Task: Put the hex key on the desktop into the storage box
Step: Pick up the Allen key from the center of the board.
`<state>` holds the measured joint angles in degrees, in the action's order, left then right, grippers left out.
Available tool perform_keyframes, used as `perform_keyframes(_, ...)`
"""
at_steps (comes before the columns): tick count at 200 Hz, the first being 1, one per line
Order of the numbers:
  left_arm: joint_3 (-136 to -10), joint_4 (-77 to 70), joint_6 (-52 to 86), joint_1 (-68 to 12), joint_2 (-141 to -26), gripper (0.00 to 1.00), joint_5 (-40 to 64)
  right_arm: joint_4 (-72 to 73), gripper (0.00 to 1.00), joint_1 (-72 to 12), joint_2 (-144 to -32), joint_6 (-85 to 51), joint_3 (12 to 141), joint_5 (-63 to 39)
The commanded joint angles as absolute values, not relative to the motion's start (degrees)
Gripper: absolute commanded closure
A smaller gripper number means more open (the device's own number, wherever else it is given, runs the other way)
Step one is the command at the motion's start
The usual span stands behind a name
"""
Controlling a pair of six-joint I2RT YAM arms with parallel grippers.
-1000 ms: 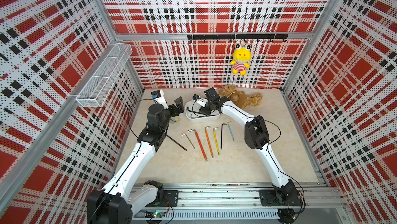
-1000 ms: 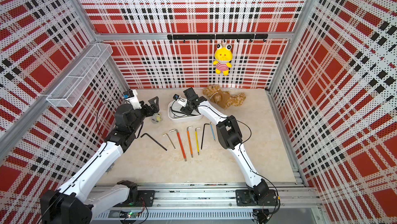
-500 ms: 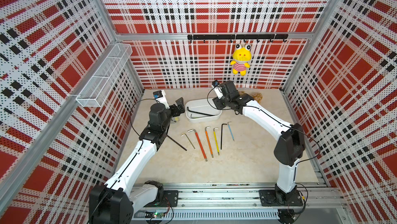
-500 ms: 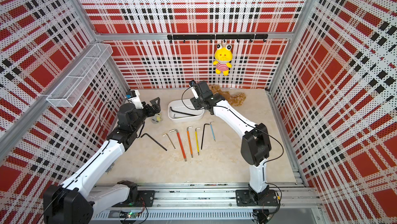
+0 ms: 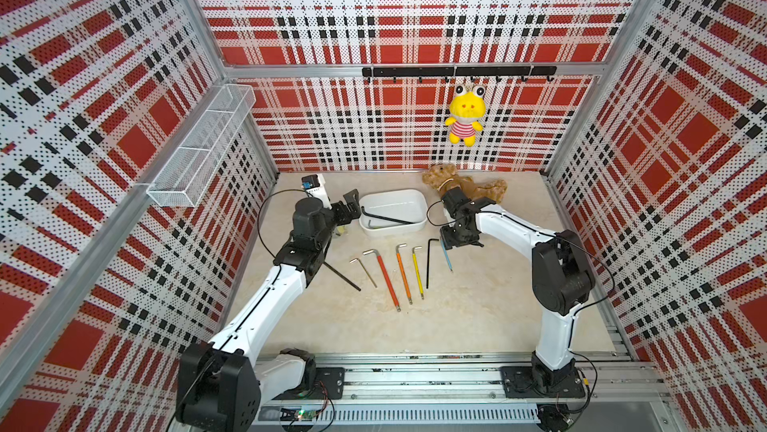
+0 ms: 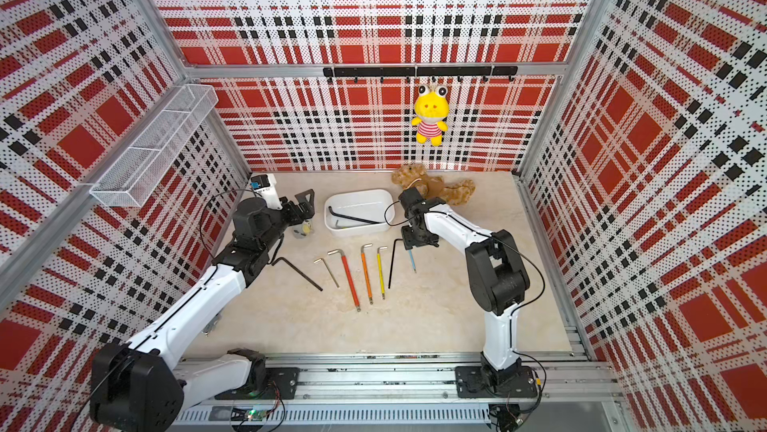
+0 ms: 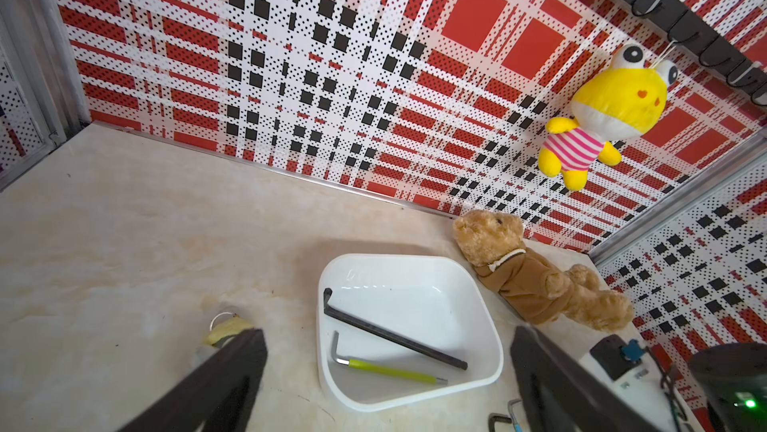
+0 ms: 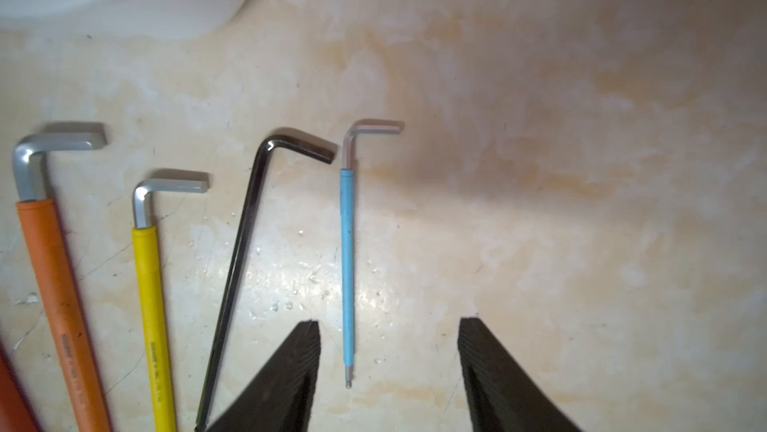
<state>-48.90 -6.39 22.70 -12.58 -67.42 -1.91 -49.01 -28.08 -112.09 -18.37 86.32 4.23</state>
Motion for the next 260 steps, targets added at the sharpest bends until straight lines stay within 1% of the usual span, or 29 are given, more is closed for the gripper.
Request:
perform_keyframes(1,-49.5,-8.1,22.8,-12.4,-66.6,0.01,-1.7,-50.1,0.39,-28.5,-114.7,-20.6,87.9,1.6)
perform_keyframes(40,-49.0,-8.1,22.8,-12.4,-66.3,0.01,-1.8,-50.1,0.42,-28.5,-117.7,-21.2,90.1,1.4)
perform_keyframes(112,-48.8,-8.1,22.8,-12.4,-66.4,0.01,-1.9,-50.2,0.51,-29.0,-120.5,-22.2,91.3,1.9)
perform_keyframes(203,-48.1,-8.1,23.2,-12.4,-65.6,0.01,-1.9,-49.8,0.57,-30.3,-122.3,-23.5,90.8,2.6)
perform_keyframes(227,-48.1,-8.1,23.2,-12.3,-65.7,0.01,-1.7,-49.6,0.65,-30.4,-121.9,-23.7,89.8,2.4)
perform_keyframes(241,-48.0,-8.1,23.3,-12.3,-65.7,0.01,-1.7,-49.5,0.72,-30.6,-122.0,-23.9,89.1,1.9)
perform_keyframes(247,-48.1,-8.1,23.3,-12.3,-65.7,0.01,-1.8,-49.6,0.75,-30.7,-121.9,-24.0,88.7,1.8)
perform_keyframes(260,-48.2,-8.1,23.2,-12.3,-65.7,0.01,-1.8,-49.8,0.86,-31.0,-122.2,-24.2,87.9,1.9)
